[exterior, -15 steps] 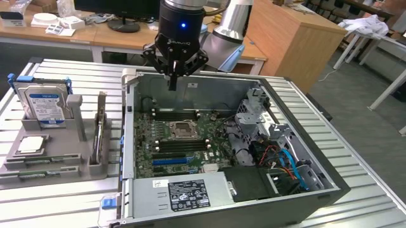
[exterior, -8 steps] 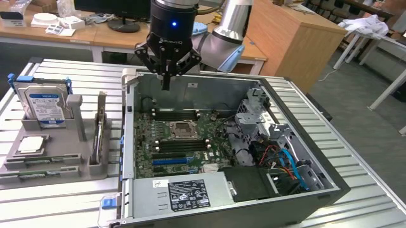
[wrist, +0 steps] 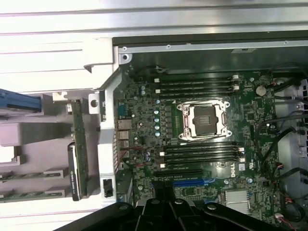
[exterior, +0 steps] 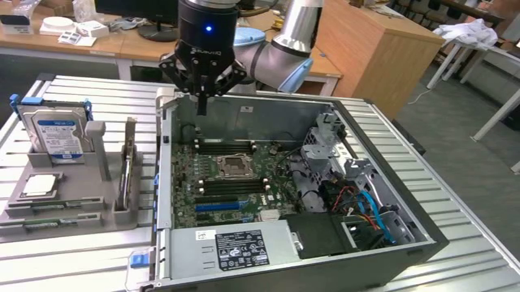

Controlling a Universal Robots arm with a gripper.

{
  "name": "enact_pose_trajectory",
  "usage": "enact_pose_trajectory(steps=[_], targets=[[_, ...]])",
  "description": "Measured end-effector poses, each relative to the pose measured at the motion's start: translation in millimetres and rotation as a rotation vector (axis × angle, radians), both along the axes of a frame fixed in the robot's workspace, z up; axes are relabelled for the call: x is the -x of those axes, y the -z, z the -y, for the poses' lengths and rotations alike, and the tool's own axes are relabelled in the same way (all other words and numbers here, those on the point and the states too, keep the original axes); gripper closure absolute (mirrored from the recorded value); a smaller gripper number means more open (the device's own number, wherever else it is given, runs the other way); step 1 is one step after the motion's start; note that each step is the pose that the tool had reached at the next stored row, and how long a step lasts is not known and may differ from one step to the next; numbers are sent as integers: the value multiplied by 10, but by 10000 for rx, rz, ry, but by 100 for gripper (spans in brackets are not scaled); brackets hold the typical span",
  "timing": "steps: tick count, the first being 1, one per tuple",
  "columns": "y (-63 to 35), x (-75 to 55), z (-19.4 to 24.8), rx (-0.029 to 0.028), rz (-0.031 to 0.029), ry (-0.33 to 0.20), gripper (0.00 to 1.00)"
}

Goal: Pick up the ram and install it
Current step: 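Reach for the ram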

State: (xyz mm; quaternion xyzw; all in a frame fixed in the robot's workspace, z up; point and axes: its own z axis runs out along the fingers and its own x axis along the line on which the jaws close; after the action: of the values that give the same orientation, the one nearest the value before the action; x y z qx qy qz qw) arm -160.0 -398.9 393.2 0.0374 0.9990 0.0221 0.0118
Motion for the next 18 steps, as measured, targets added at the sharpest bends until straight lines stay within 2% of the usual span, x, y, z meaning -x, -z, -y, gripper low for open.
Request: enact_pose_trajectory(steps=[8,18], targets=[[1,203,0,0,0,1,89],[2,540,0,0,-4,0,89]])
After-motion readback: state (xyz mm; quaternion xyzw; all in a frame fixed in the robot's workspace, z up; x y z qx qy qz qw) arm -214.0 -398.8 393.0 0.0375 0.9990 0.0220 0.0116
